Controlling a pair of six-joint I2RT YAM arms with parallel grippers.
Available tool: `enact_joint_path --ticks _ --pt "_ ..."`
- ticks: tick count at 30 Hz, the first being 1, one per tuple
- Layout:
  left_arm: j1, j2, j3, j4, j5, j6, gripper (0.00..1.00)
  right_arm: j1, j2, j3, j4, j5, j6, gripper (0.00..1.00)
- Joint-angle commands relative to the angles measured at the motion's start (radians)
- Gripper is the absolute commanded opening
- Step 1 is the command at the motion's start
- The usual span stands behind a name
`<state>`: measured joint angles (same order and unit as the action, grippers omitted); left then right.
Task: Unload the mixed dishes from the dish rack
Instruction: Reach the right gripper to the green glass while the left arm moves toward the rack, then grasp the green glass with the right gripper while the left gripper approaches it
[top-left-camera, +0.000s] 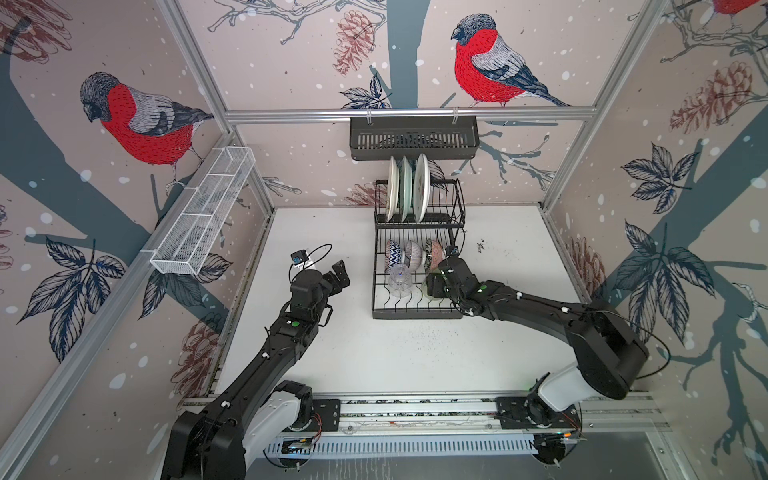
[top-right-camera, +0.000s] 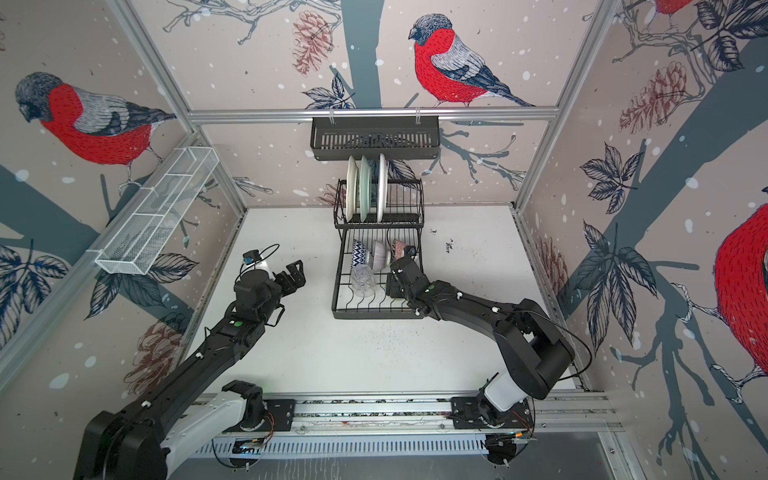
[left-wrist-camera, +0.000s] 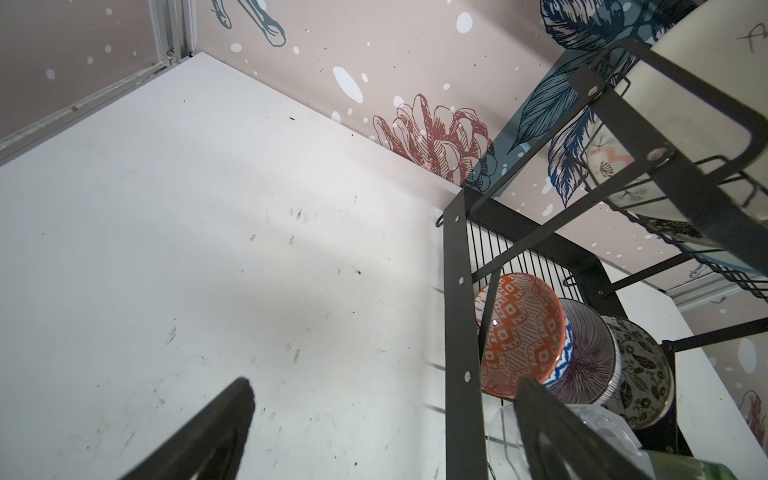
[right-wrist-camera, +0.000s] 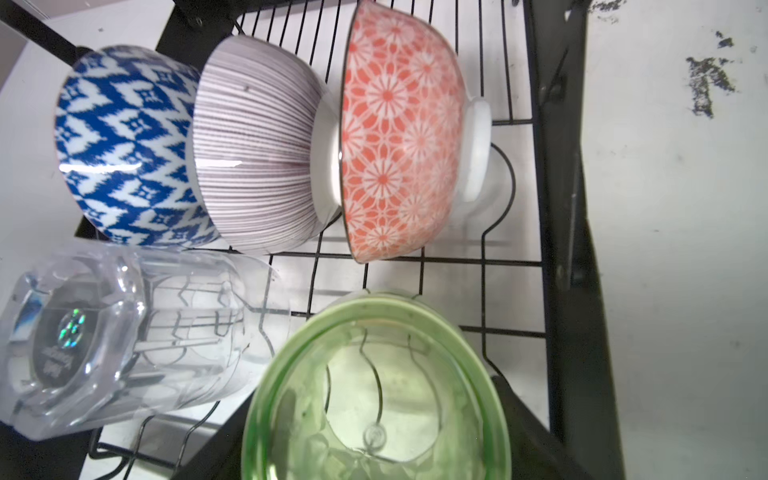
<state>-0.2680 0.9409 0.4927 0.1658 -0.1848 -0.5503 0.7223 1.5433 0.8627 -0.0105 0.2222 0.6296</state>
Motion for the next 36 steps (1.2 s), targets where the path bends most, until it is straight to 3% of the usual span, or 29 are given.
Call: enact_joint_path --ticks 1,6,16,26,36 --pt "-0.005 -0.025 0.003 -0.039 0.023 -0.014 0.98 -0.009 -0.008 -0.02 0.009 -0.03 0.025 0.7" --pt "-0.008 -0.063 0.017 -0.083 0.065 -0.023 0.97 -0.027 -0.037 -0.048 0.05 -0.048 0.058 0.62" --pt "-0.032 -0.052 0.027 -0.027 0.245 -0.088 0.9 -0.067 -0.12 -0.151 0.183 -0.136 0.096 0.62" --pt "-0.14 -0.052 0.044 0.039 0.25 -0.124 0.91 -0.105 -0.232 -0.262 0.335 -0.226 0.148 0.61" --pt "-0.245 0.063 0.051 0.235 0.365 -0.178 0.91 -0.154 -0.335 -0.307 0.428 -0.347 0.226 0.59"
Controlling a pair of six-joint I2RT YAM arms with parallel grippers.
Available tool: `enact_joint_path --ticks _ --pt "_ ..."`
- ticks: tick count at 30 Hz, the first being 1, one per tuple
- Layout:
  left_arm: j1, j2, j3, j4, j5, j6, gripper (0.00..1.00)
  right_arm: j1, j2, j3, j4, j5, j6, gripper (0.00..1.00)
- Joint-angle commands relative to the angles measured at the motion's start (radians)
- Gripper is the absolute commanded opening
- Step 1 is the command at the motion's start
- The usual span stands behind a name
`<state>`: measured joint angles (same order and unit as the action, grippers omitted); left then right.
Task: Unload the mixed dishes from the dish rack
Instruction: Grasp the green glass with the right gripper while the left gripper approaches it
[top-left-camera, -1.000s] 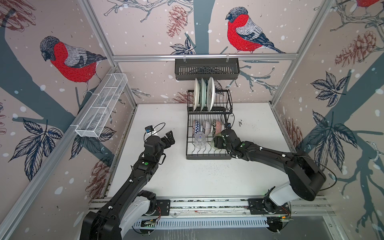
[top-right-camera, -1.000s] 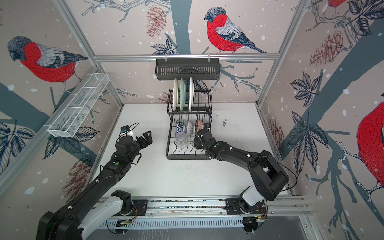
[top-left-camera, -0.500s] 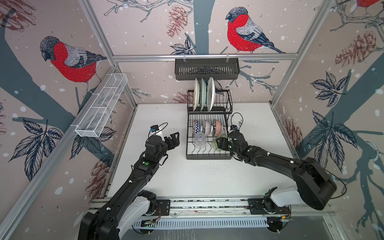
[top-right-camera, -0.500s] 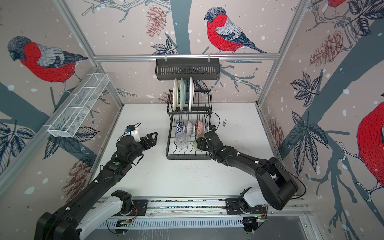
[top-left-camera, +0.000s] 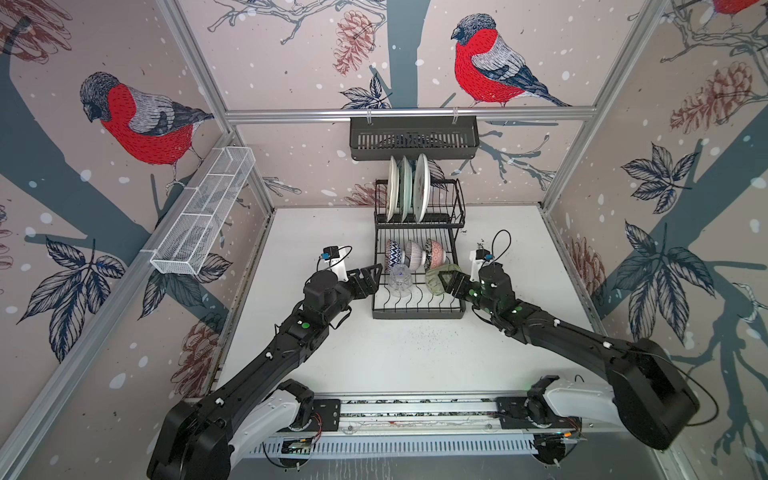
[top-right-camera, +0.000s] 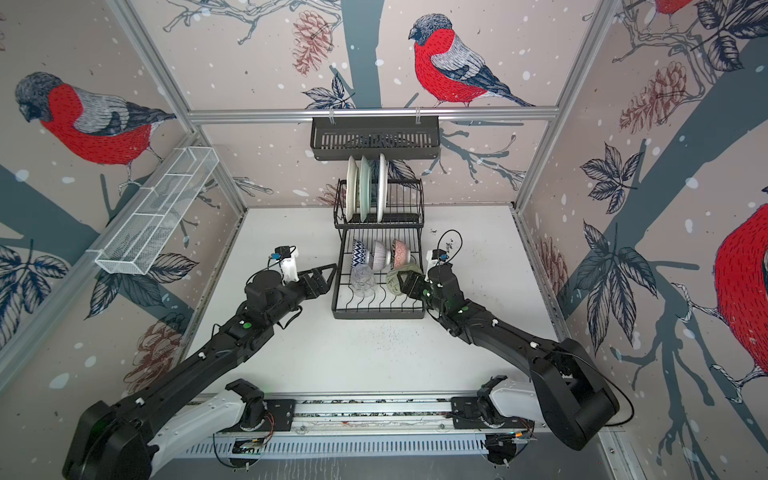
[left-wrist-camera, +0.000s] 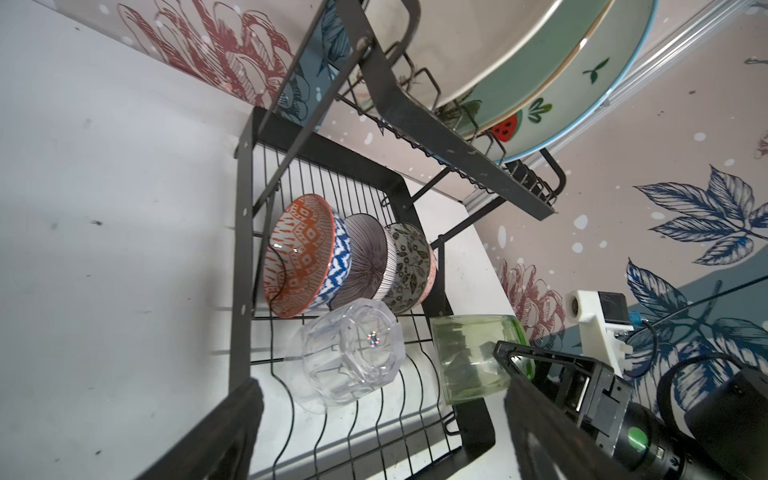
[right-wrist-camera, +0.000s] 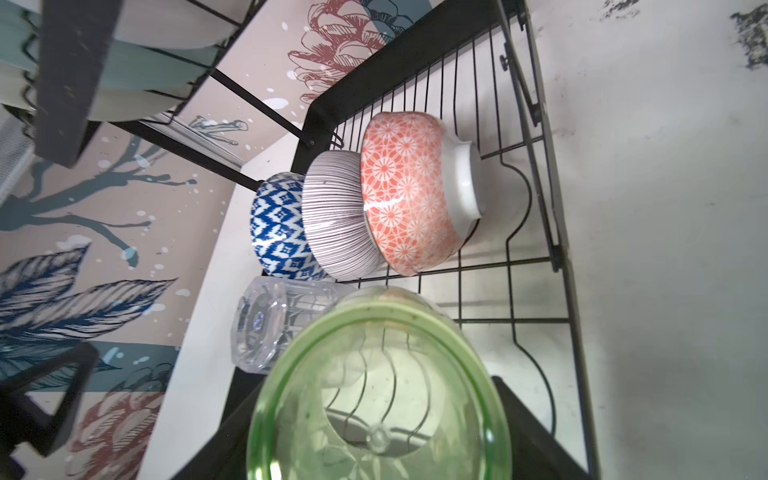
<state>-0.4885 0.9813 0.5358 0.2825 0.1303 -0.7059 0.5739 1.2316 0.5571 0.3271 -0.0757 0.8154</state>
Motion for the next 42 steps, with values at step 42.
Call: enact_joint_path --ticks 42 --pt "-0.125 0.428 0.056 0.787 0.406 -0.317 0.51 -0.013 -0.014 0.001 0.429 -0.374 0.238 0.61"
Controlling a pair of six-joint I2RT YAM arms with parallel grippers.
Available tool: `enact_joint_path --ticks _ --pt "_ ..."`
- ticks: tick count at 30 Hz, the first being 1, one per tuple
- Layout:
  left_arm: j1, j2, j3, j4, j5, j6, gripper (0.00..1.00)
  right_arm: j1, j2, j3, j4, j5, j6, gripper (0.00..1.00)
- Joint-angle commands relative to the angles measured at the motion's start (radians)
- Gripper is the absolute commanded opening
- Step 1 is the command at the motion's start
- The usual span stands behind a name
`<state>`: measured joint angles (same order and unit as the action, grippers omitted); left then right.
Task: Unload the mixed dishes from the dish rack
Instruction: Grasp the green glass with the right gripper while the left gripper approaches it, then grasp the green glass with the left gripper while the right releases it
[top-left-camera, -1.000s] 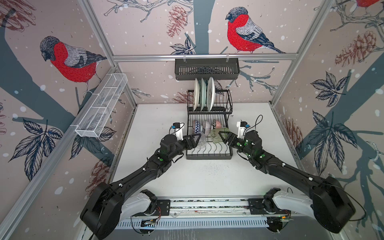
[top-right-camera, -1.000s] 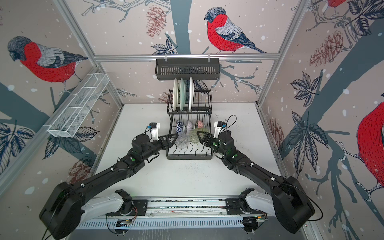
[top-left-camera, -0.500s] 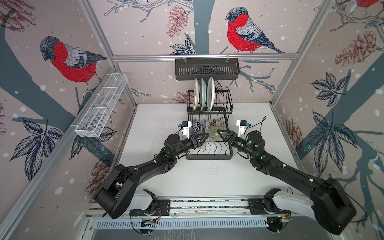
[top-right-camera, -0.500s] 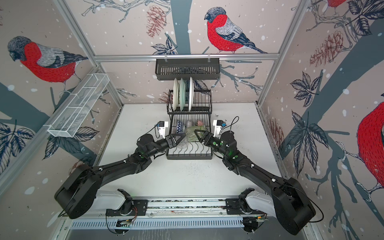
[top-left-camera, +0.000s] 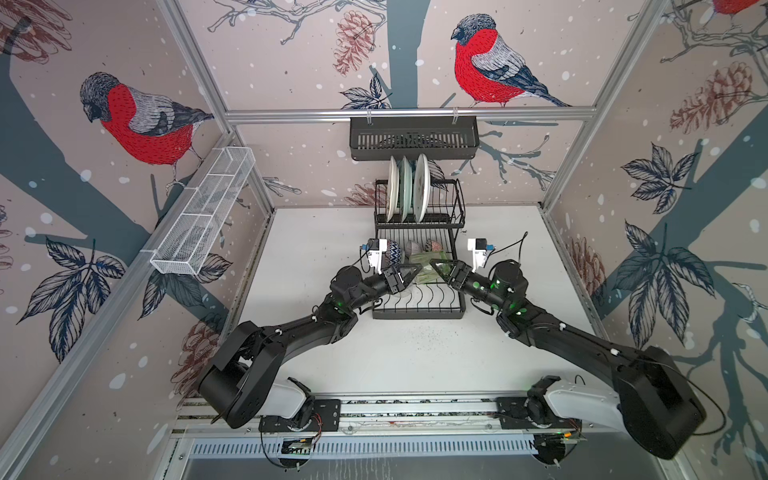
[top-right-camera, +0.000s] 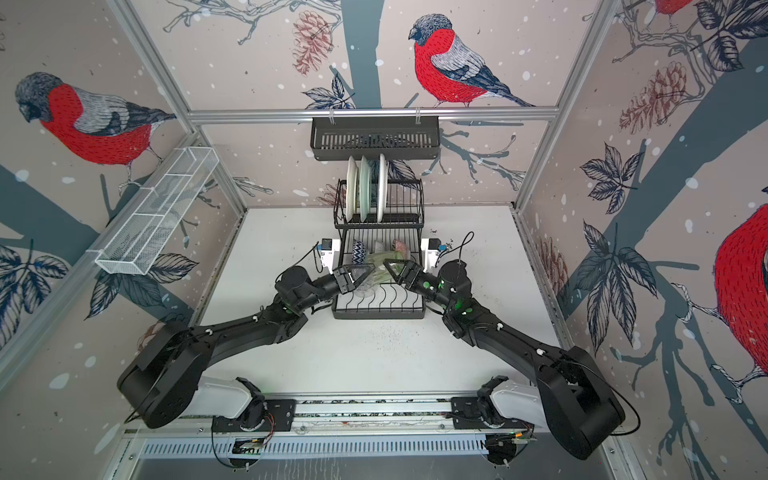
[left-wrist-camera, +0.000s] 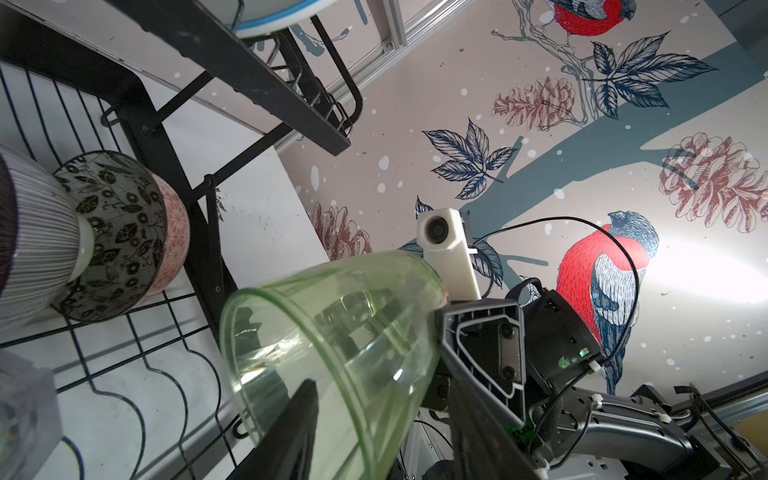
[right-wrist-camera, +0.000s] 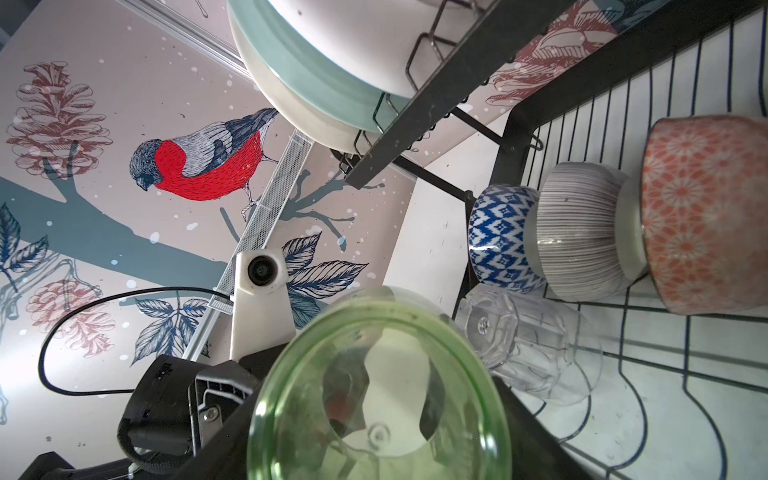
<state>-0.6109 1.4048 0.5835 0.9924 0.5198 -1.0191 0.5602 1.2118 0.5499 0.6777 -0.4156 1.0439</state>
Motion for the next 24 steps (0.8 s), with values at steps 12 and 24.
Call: enact_joint_path --ticks 12,24 --pt "-0.003 0.008 0.013 0.013 -0.011 0.033 0.12 0.004 0.023 0.01 0.101 -0.058 0.014 0.63" --pt "-0.003 0.0 0.015 -0.02 -0.026 0.053 0.0 0.001 0.009 0.01 0.074 -0.045 0.004 0.81"
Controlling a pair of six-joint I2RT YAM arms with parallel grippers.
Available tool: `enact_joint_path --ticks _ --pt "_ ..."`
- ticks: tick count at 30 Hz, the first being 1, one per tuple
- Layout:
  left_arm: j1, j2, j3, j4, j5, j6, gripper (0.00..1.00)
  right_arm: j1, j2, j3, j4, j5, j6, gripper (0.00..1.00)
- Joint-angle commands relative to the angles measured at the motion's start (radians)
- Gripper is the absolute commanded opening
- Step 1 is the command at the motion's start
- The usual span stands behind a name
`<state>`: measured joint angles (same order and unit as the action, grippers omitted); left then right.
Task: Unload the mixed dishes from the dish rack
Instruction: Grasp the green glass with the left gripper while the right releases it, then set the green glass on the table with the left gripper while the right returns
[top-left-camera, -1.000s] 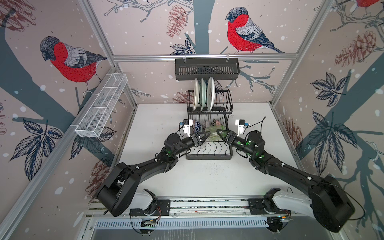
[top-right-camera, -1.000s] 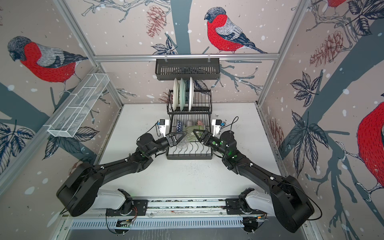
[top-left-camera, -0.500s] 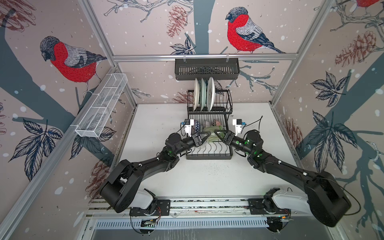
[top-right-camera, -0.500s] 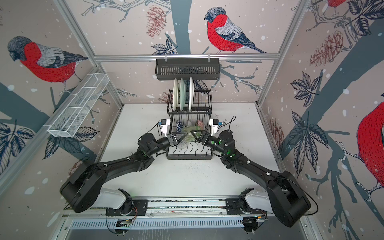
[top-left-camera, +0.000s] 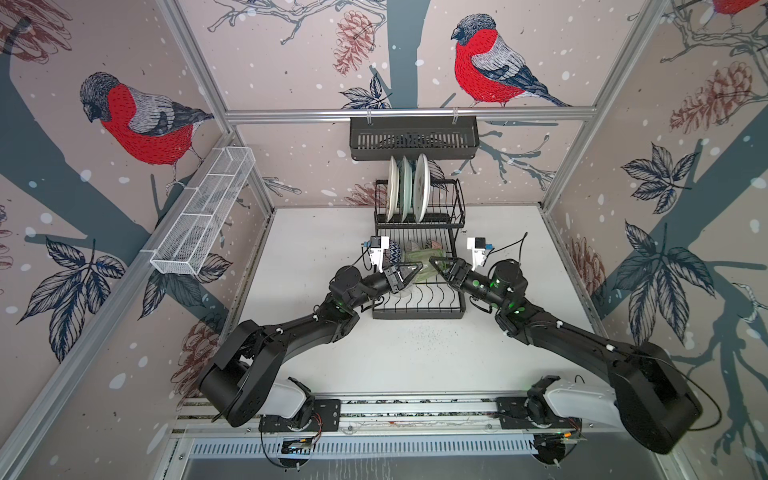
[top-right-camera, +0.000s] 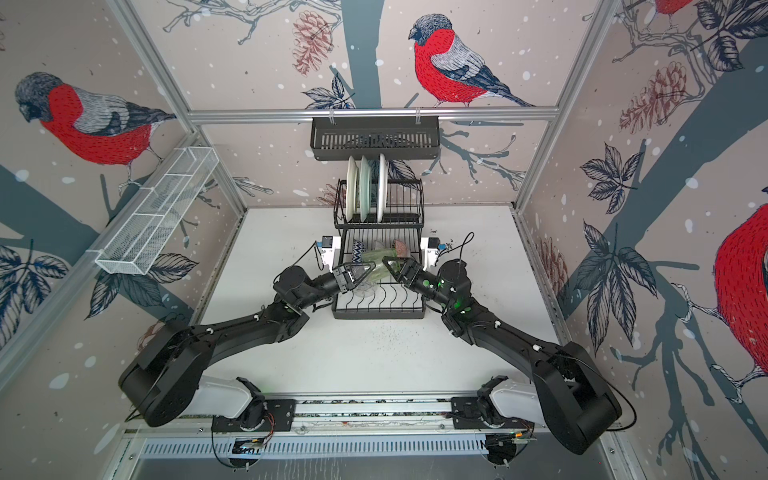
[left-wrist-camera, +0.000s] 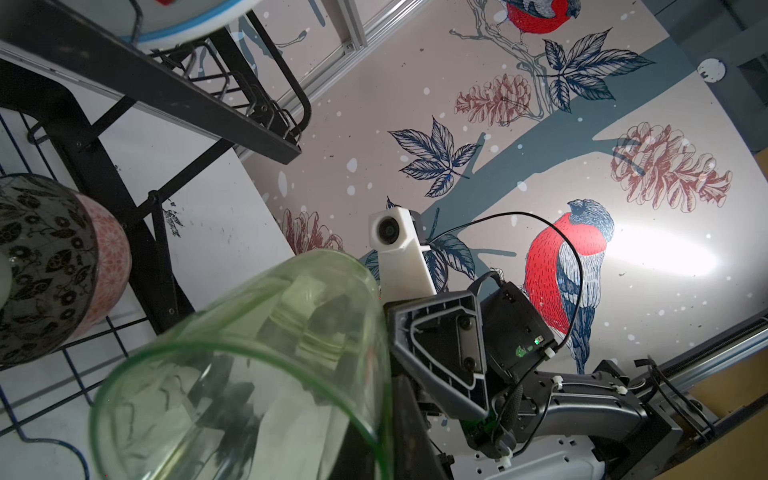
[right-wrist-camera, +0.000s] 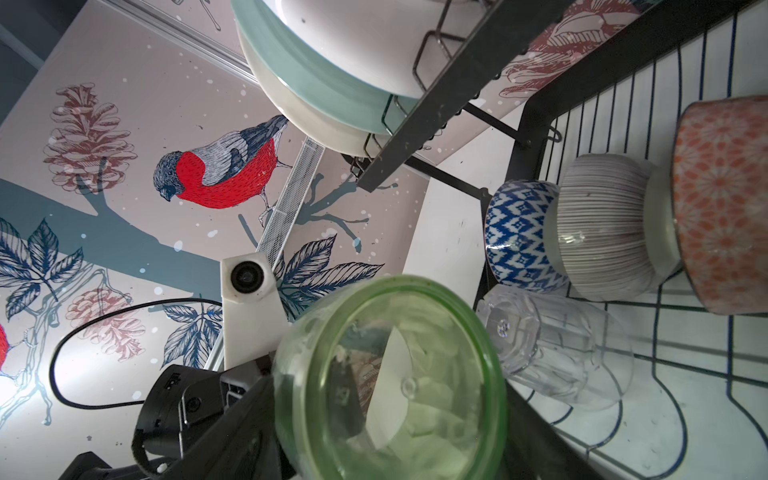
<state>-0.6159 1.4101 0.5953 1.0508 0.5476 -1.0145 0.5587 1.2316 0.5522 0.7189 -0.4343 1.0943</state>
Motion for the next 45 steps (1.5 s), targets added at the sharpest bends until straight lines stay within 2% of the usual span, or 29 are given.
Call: enact_joint_path --ticks 1,13,19,25,34,39,45 --pt "0.002 -0.011 0.0 -0.082 -0.057 0.052 0.0 0.001 -0.012 0.008 0.031 -0.025 -0.046 0.81" --pt "0.003 -0.102 0.017 -0.288 -0.174 0.192 0.0 -0.004 -0.044 0.029 -0.05 0.019 -0.1 1.0" --pt "0.002 -0.126 0.03 -0.366 -0.212 0.239 0.0 -0.006 -0.053 0.039 -0.096 0.05 -0.137 1.0" --pt "0.016 -0.174 0.05 -0.519 -0.293 0.317 0.0 -0.006 -0.084 0.048 -0.182 0.102 -0.199 0.99" --pt "0.101 -0.247 0.029 -0.621 -0.345 0.333 0.0 -0.025 -0.134 0.082 -0.313 0.137 -0.296 1.0" --pt "0.133 -0.303 0.099 -0.853 -0.483 0.441 0.0 -0.026 -0.116 0.104 -0.381 0.166 -0.36 1.0" --pt "0.144 -0.318 0.22 -1.13 -0.81 0.549 0.0 -0.019 -0.115 0.109 -0.428 0.226 -0.433 0.99"
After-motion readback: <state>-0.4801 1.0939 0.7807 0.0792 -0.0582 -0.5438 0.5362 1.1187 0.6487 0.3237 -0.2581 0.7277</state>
